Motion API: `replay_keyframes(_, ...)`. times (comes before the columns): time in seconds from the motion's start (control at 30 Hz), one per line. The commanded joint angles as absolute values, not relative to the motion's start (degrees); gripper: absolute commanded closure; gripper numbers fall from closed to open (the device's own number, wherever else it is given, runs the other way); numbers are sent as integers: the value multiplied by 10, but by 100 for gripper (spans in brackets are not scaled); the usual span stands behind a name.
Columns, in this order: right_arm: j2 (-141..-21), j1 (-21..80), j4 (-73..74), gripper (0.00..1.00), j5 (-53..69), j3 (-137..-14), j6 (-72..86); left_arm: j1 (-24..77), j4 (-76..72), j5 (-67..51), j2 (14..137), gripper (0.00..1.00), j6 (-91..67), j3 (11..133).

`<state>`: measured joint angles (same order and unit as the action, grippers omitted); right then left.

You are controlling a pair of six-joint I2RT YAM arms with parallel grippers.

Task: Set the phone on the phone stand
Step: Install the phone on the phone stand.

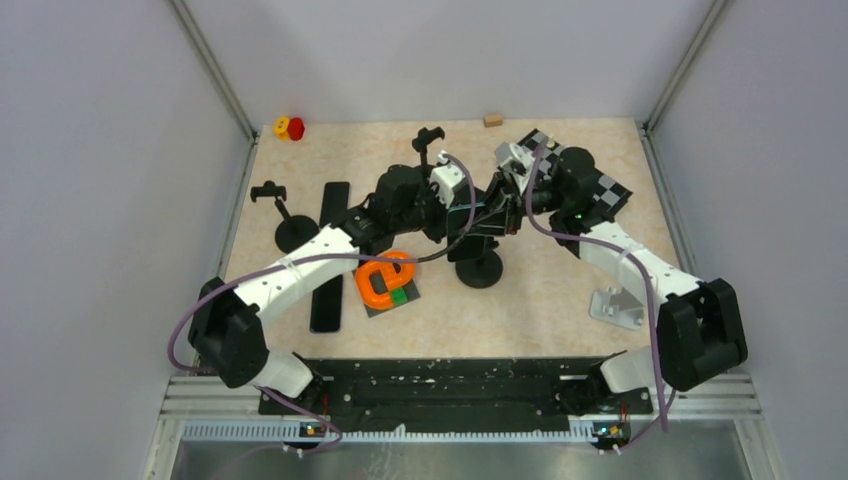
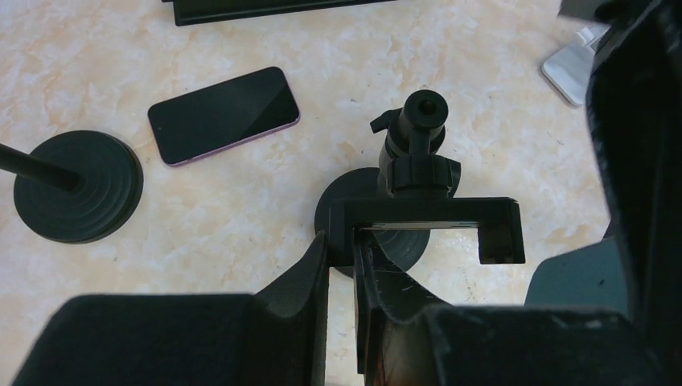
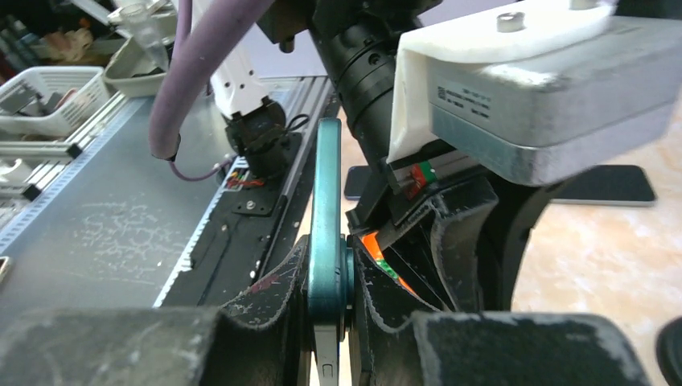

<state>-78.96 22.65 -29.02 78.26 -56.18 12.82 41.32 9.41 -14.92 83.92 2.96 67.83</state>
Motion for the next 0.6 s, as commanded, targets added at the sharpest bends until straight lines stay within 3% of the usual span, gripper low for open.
replay_keyframes(0.0,-815,261,-369,100,817,-604,123,407,44,-195,820,100,19,662)
replay_keyframes(0.07,-838,272,-448,100,821,-601,173,405,44,-201,821,100,18,663)
replay_keyframes(0.3,-968,282,-972,100,849,-637,583,404,45,-224,823,100,21,659)
replay_keyframes(0.57,-1003,278,-986,100,871,-650,589,403,50,-228,814,100,28,657)
